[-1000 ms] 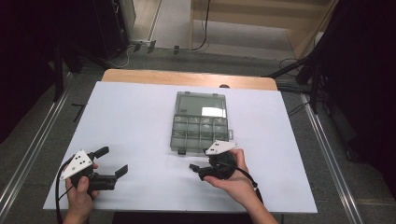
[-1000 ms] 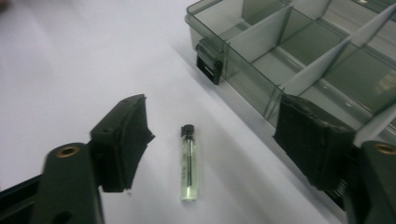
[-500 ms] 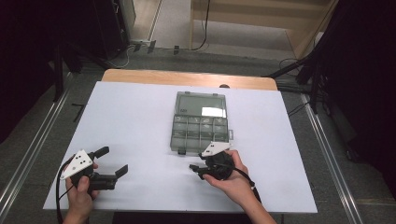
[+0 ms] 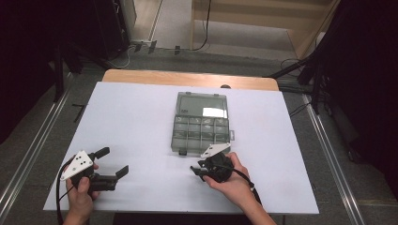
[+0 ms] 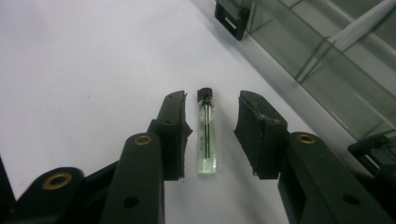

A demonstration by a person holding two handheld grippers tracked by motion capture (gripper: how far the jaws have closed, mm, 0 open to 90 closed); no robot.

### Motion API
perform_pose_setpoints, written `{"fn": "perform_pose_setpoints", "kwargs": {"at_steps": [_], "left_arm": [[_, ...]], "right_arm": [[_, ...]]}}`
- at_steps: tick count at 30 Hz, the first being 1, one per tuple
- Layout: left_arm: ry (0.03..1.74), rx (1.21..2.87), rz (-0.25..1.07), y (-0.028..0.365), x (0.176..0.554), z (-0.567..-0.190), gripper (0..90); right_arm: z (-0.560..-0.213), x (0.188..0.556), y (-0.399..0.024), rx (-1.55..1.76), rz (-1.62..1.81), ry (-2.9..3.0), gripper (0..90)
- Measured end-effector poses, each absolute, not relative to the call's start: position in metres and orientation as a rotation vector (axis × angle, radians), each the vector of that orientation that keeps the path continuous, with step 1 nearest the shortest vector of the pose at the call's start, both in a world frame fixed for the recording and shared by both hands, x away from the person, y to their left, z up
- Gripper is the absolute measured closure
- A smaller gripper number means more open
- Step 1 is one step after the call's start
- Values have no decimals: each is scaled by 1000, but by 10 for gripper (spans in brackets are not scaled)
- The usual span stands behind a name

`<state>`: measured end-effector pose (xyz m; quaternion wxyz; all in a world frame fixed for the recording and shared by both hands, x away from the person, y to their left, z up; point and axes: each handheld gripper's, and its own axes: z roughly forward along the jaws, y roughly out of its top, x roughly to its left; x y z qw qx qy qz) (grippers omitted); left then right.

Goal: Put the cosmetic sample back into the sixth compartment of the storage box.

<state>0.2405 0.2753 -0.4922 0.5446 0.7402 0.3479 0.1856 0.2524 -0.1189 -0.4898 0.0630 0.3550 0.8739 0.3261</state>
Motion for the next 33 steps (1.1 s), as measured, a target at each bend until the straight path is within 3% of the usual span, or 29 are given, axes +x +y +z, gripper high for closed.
{"fn": "perform_pose_setpoints", "kwargs": {"at_steps": [15,33], "left_arm": [[828,1750,437,276,241,-492,0],[825,1751,433,276,241,-492,0]], "right_arm": [[-499,250,-110,1047,867,2665,800],[-500,247,-112,1062,914,2635,828]]}}
